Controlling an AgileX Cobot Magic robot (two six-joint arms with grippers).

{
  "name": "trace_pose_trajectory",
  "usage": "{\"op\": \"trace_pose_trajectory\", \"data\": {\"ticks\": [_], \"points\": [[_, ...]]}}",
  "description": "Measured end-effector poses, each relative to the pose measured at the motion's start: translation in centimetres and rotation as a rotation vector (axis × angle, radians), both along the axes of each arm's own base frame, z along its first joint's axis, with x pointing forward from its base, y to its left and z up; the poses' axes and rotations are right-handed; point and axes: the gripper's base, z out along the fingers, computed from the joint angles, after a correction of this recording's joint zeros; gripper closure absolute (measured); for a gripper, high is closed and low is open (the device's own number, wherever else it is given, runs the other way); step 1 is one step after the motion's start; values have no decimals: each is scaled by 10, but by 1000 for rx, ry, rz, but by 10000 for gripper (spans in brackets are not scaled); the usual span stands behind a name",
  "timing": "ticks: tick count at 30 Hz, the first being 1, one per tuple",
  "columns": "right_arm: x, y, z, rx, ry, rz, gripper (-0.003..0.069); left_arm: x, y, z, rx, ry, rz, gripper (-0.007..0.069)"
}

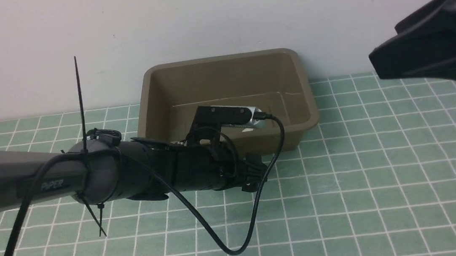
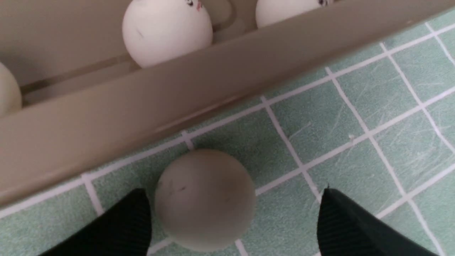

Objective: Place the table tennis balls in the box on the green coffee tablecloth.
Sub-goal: 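Reach for and grasp a ping pong ball on the table beside the basket, then drop the ball into the bin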

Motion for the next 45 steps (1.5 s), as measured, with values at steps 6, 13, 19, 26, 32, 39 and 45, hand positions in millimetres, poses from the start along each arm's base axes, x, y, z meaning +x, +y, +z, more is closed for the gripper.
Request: {"op": "trace_pose_trajectory", "data": {"ticks": [6, 13, 19, 26, 32, 39, 45], "points": [[0, 0, 0, 0, 0, 0, 270, 1, 0, -7, 24, 3, -11, 59], [0, 0, 0, 0, 0, 0, 270, 3, 2, -14, 61, 1, -1, 195], [0, 0, 0, 0, 0, 0, 270, 9, 1, -14, 70, -13, 7, 292], [0, 0, 0, 0, 1, 0, 270, 4, -5, -11, 8, 4, -51, 292], [0, 0, 0, -1, 1, 1, 270, -15, -21, 20, -200, 16, -232, 292], [0, 0, 0, -1, 1, 1, 270, -15, -18, 58, -238, -144, -385, 292], [0, 0, 0, -3, 5, 3, 270, 23, 20, 71, -121, -262, -230, 292]]}}
